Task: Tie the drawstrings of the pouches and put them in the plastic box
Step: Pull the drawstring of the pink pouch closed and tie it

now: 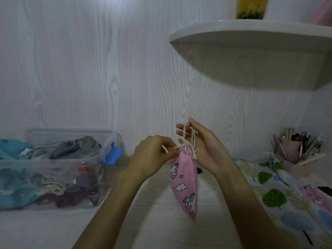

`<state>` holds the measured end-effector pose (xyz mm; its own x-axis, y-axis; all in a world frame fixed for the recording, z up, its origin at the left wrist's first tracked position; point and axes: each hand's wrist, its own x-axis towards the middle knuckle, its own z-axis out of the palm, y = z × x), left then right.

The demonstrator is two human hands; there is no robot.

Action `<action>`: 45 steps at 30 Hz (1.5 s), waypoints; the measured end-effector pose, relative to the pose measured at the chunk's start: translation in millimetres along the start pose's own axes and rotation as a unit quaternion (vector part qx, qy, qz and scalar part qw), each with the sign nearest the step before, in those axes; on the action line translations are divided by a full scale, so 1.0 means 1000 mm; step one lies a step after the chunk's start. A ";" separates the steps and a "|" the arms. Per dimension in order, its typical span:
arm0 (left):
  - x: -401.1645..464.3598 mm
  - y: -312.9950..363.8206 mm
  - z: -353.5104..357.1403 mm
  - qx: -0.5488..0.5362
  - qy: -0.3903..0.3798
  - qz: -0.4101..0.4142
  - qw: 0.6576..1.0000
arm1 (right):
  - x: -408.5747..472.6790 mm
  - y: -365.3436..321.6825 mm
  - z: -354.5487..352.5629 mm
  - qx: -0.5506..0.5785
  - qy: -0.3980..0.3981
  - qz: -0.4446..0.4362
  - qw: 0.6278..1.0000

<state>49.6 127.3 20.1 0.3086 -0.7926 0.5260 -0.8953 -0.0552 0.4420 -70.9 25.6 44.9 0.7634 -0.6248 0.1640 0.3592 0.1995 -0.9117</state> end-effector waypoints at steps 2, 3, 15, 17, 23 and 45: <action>-0.001 -0.003 -0.002 0.049 0.014 0.005 0.999 | -0.002 -0.005 0.001 0.031 0.016 -0.015 0.999; 0.000 -0.006 -0.004 0.061 0.012 0.010 0.998 | -0.002 -0.006 -0.001 0.055 0.029 -0.018 0.998; -0.004 -0.023 -0.022 0.100 -0.004 0.000 0.995 | 0.006 0.008 -0.024 0.287 0.105 0.070 0.950; -0.003 -0.025 -0.023 0.122 -0.005 -0.001 0.993 | 0.006 0.007 -0.023 0.198 0.100 0.064 0.973; 0.000 -0.019 -0.021 0.130 0.004 -0.011 0.991 | -0.004 -0.001 -0.015 -0.132 -0.018 0.090 0.987; -0.003 0.009 -0.008 -0.242 -0.111 -0.134 0.955 | 0.005 0.014 0.001 -0.086 0.045 0.077 0.992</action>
<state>43.1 134.4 28.5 0.3811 -0.9019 0.2035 -0.5240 -0.0293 0.8512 -61.6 26.3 33.5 0.7480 -0.6636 -0.0106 0.1380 0.1712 -0.9755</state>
